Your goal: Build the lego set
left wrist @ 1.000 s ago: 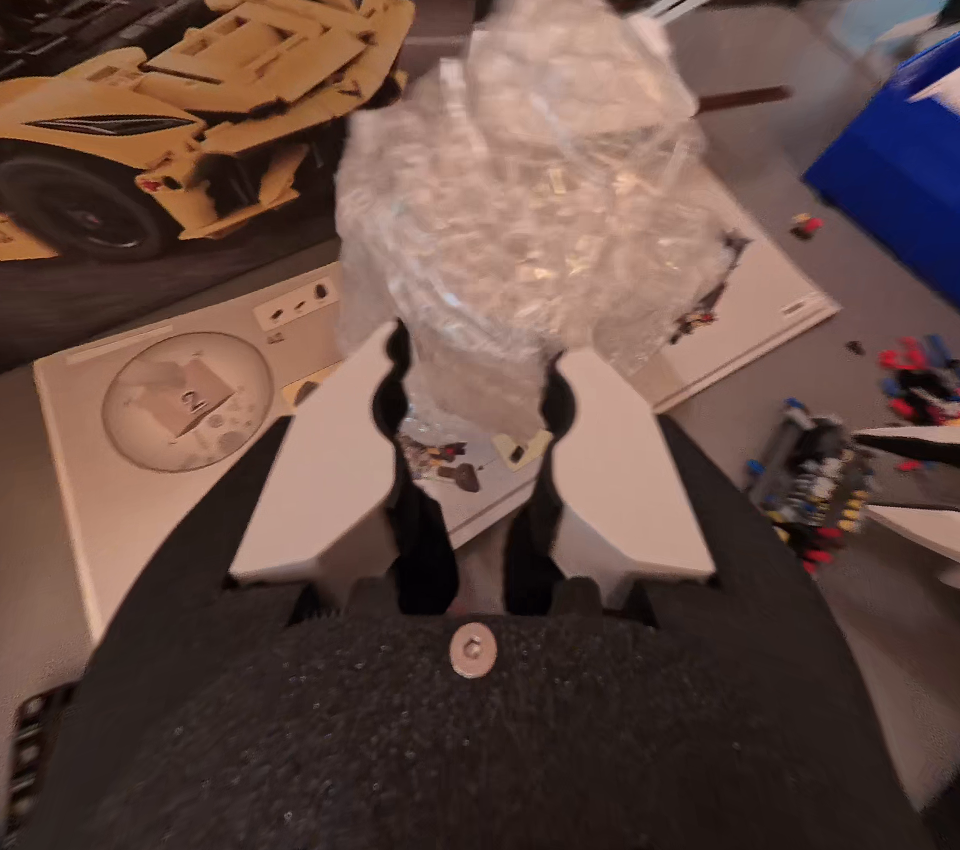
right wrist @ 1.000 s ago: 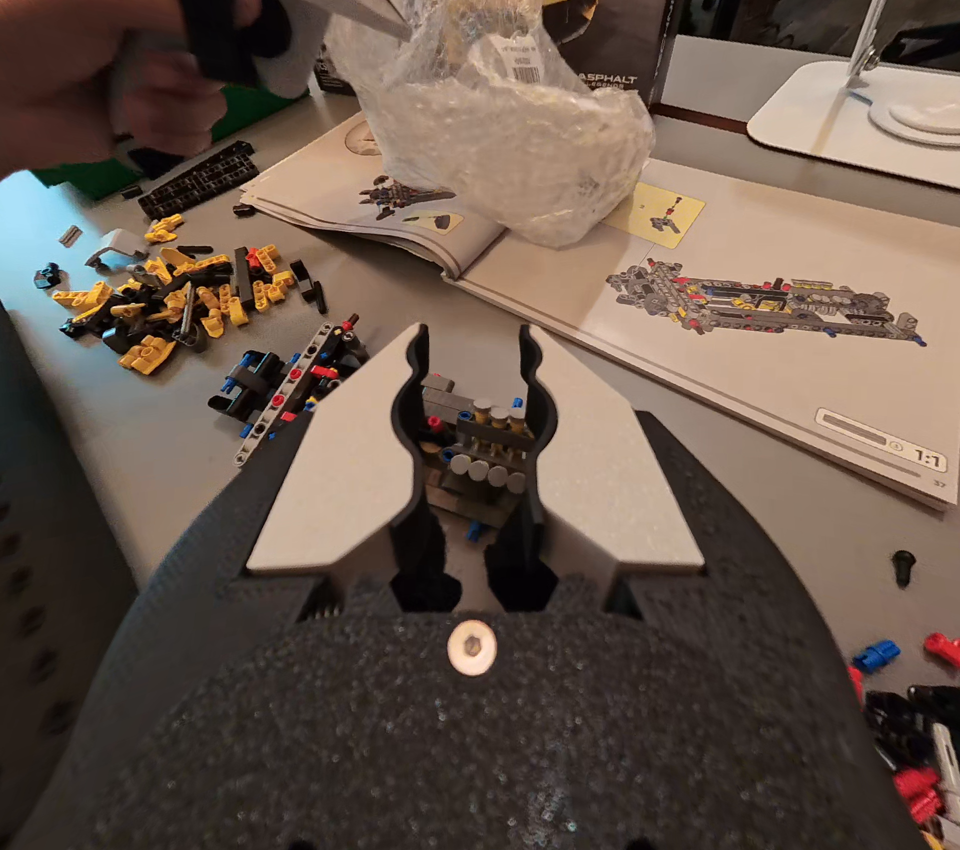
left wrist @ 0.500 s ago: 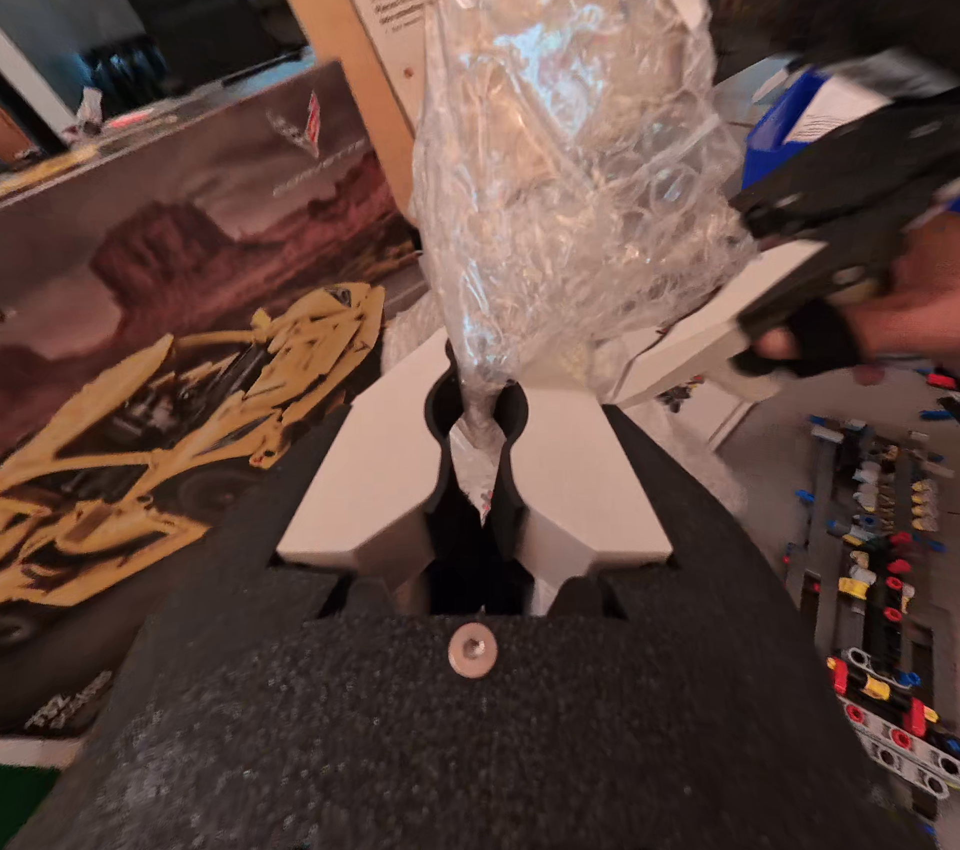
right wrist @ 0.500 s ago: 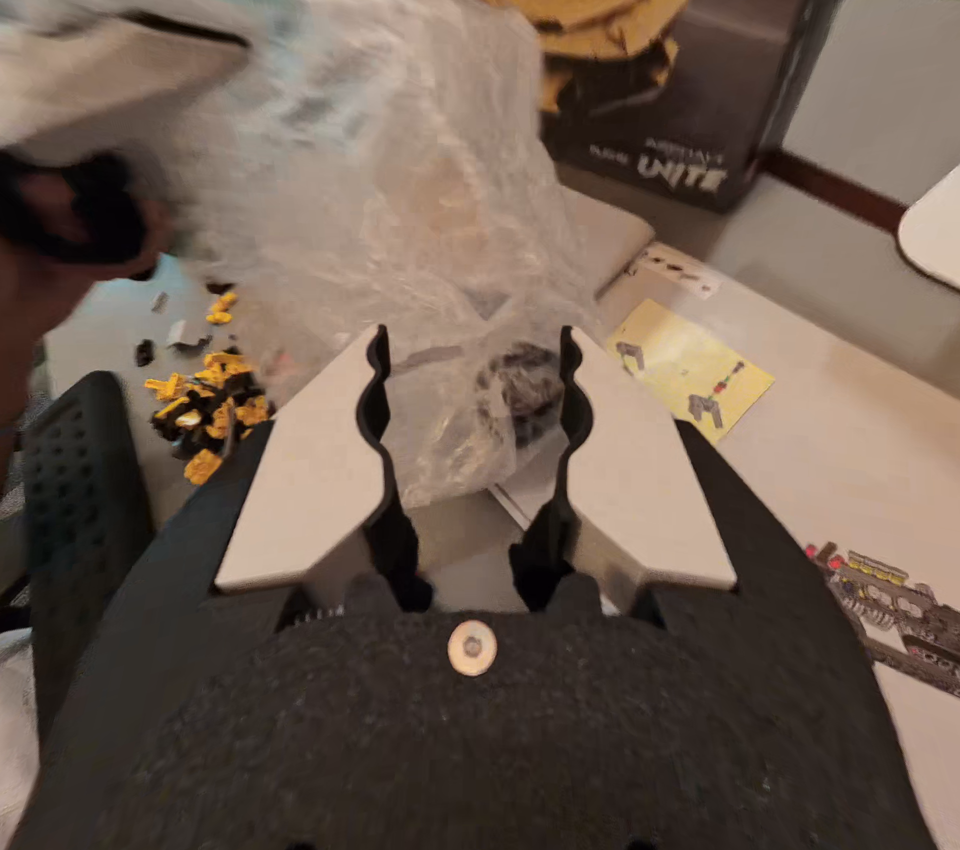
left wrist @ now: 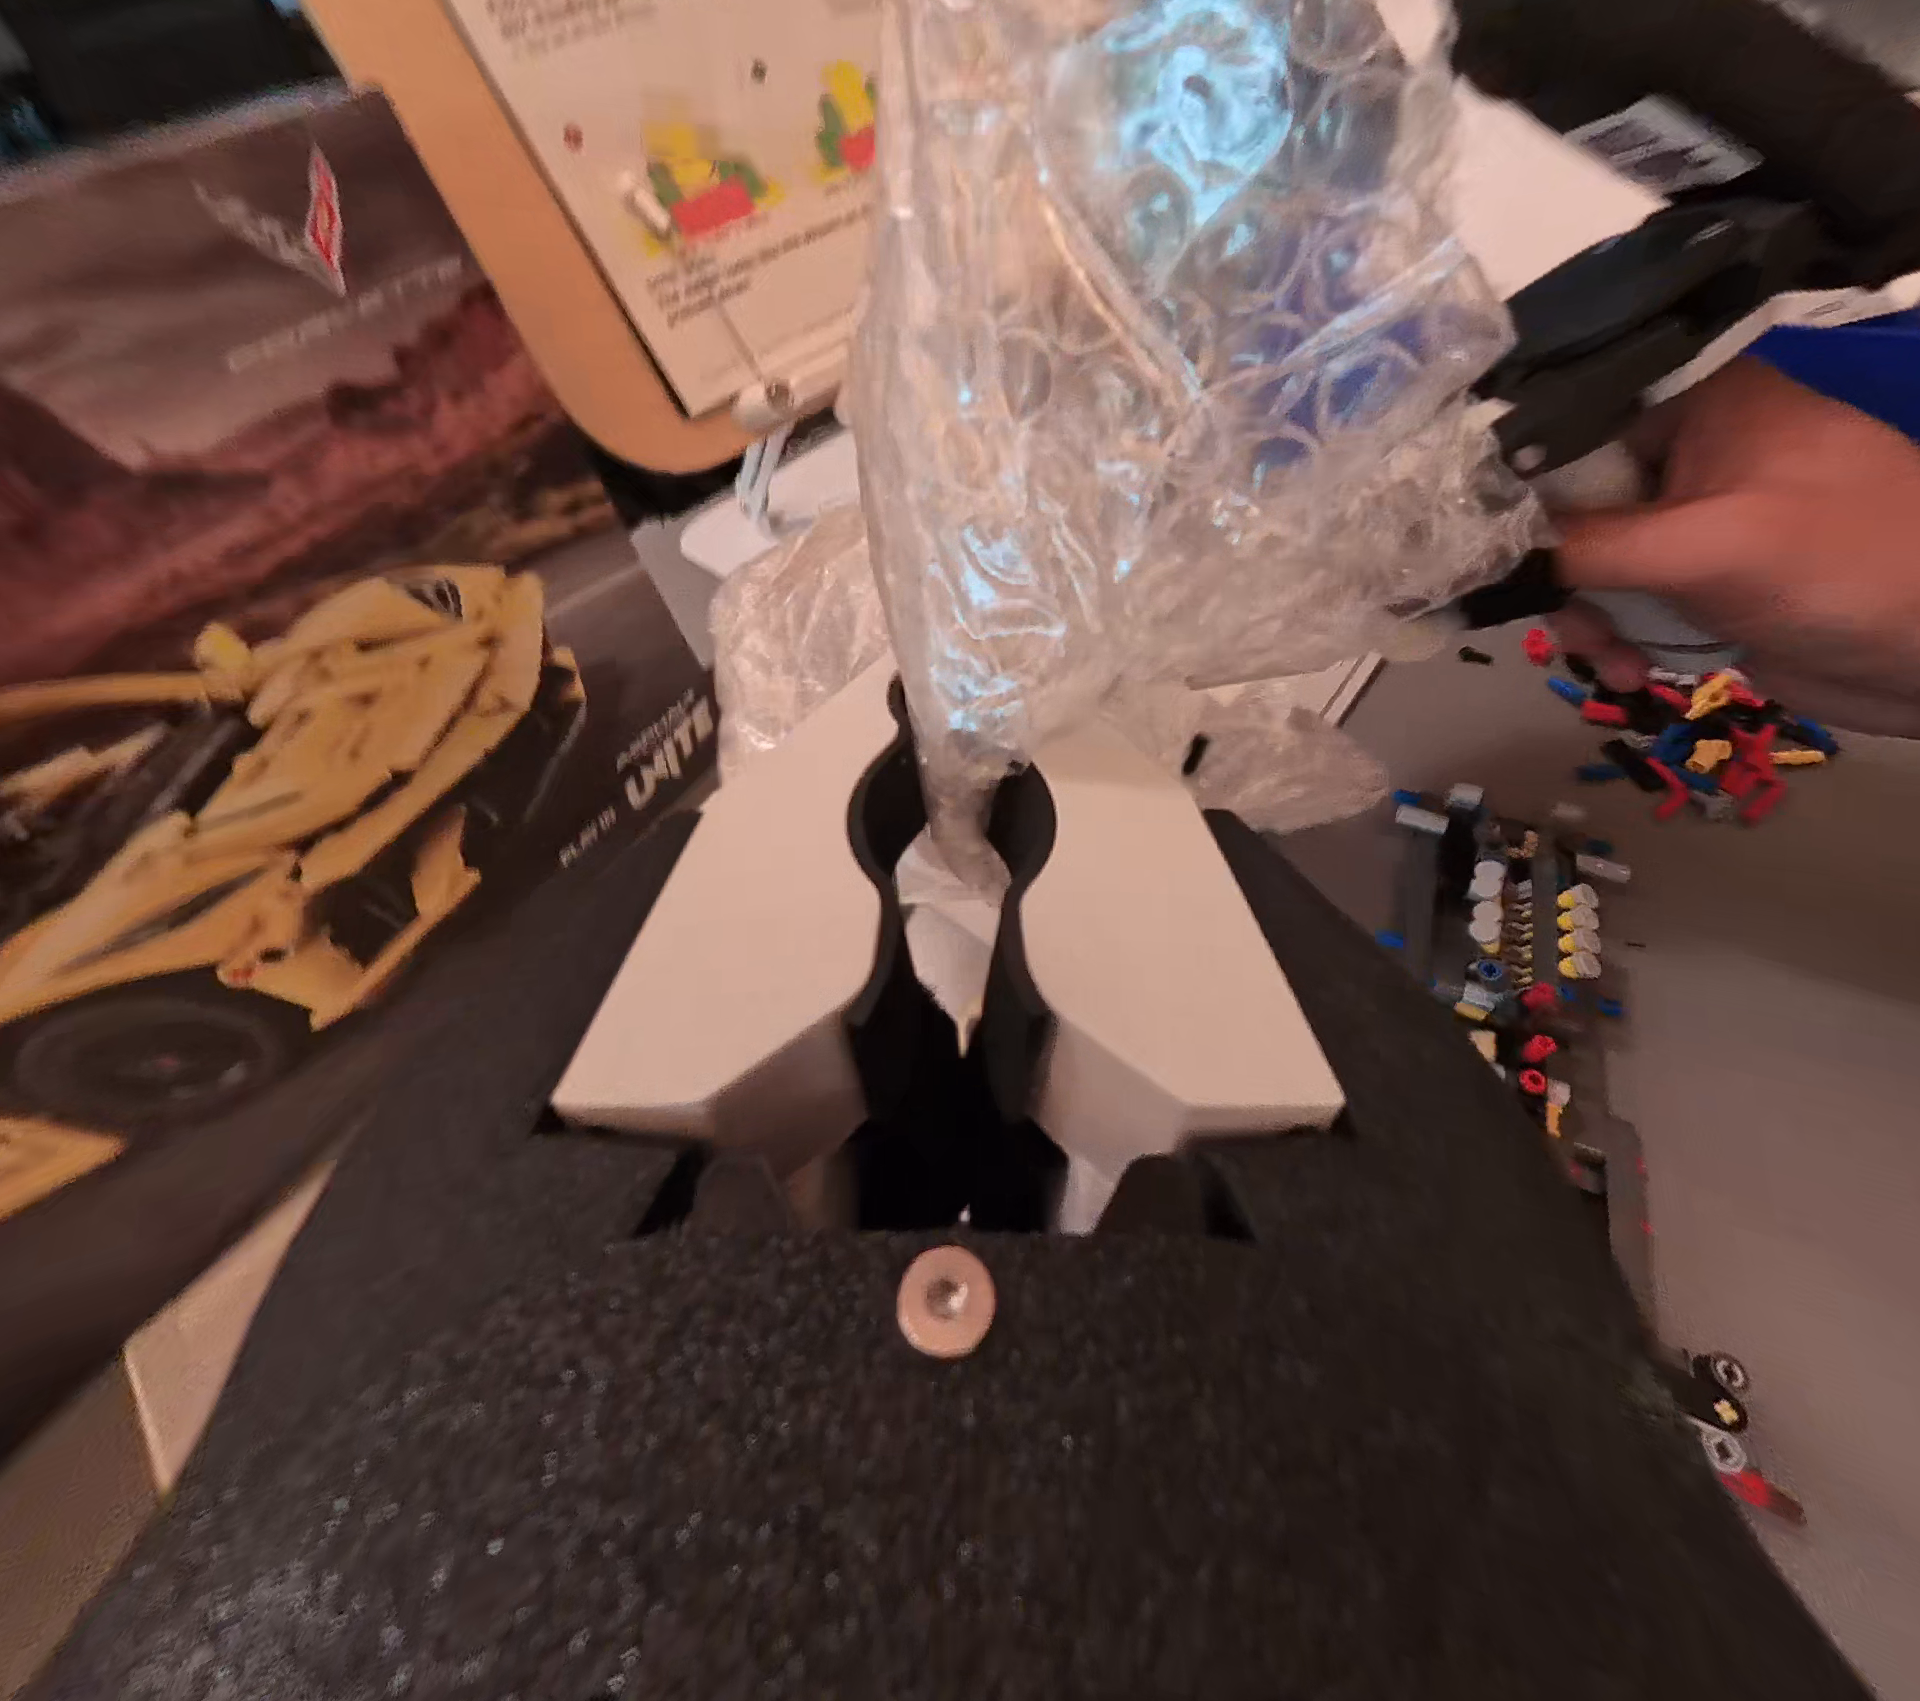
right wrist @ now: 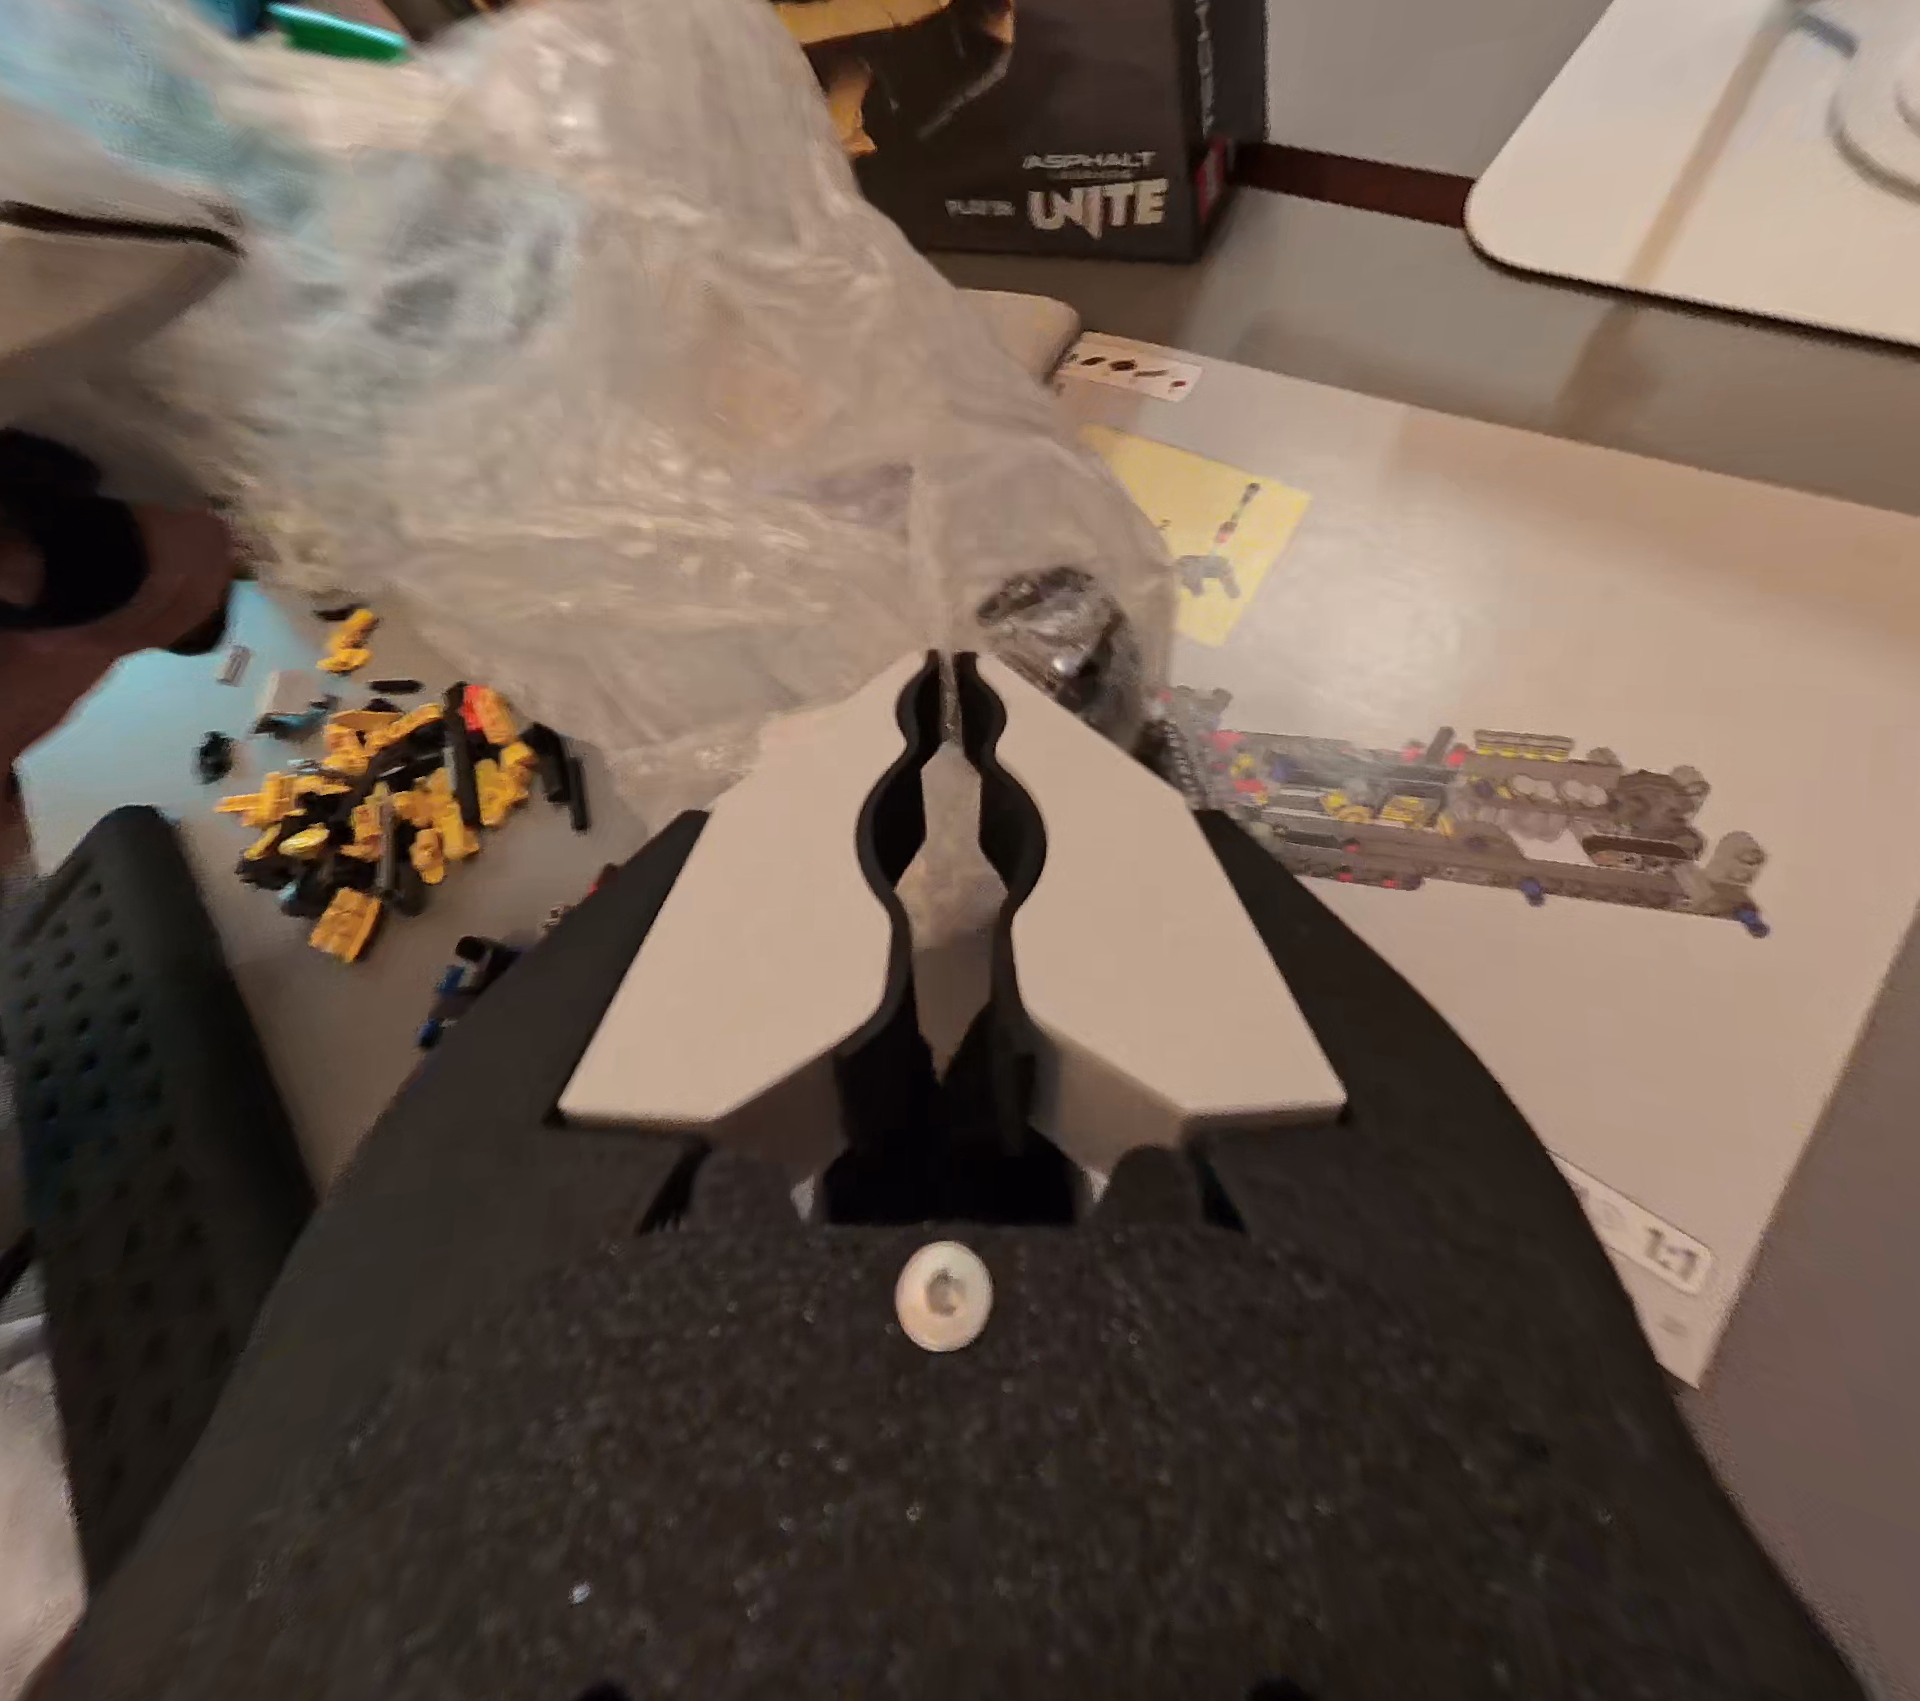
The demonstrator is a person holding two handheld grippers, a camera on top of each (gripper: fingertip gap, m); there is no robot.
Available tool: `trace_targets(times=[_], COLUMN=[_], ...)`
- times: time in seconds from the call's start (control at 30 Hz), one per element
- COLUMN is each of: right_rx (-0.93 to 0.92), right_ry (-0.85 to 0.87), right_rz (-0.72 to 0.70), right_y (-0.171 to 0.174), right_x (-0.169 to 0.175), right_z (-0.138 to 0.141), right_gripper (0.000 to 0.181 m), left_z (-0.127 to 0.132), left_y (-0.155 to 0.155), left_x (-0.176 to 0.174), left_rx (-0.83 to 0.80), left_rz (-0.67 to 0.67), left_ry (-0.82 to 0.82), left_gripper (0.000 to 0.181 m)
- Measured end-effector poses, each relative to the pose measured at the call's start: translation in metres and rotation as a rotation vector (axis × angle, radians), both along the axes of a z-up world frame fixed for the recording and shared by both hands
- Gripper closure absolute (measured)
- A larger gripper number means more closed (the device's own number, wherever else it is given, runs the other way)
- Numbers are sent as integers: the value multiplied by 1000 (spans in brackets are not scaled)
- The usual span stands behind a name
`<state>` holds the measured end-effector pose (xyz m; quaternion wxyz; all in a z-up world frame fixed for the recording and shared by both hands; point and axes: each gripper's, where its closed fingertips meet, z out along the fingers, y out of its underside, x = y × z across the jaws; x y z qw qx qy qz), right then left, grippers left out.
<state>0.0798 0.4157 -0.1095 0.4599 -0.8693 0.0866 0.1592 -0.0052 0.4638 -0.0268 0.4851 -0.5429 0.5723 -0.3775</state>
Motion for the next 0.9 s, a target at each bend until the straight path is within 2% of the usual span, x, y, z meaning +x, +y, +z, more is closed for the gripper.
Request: trace_targets(times=[0.1, 0.17, 0.2, 0.23, 0.3, 0.37, 0.43, 0.5, 0.57, 0.7, 0.8, 0.83, 0.9], right_rx=[36, 43, 31, 31, 42, 14, -10, 2, 62, 276, 407, 435, 458], right_ry=[7, 35, 43, 36, 4, -84, -156, -170, -190, -167, -83, -75, -68], right_rz=[44, 37, 28, 34, 45, 4, -14, -21, -68, -12, 64, 90, 149], right_y=[-5, -7, -8, -8, -5, -1, 3, 7, 10, 7, 0, -3, -6], right_x=[-5, -4, -3, -4, -10, -8, -5, -3, 6, 1, -6, -8, -14], right_z=[2, 0, -3, -4, -1, -1, 0, 4, 14, 59, 95, 104, 115], right_gripper=[181, 181, 181, 181, 181, 181, 181, 181, 181, 181, 181, 181, 181], left_z=[-27, -40, -41, -34, -7, 26, 37, 21, 1, -23, -45, -48, -39], left_y=[18, 28, 26, 21, 4, -19, -39, -40, -42, -37, -8, -3, 4], left_x=[-1, -15, -25, -34, -53, -67, -74, -76, -73, -69, -62, -58, -47], left_rx=[-80, -199, -265, -294, -228, -119, -42, -13, -54, -238, -364, -441, -627], left_rz=[131, 253, 294, 325, 382, 419, 406, 389, 311, 154, 88, 34, -88], left_ry=[109, 184, 205, 186, 111, 23, 2, 71, 134, 150, 135, 120, 23], left_gripper=[172, 129, 116, 112, 115, 127, 140, 145, 139, 127, 123, 118, 116])
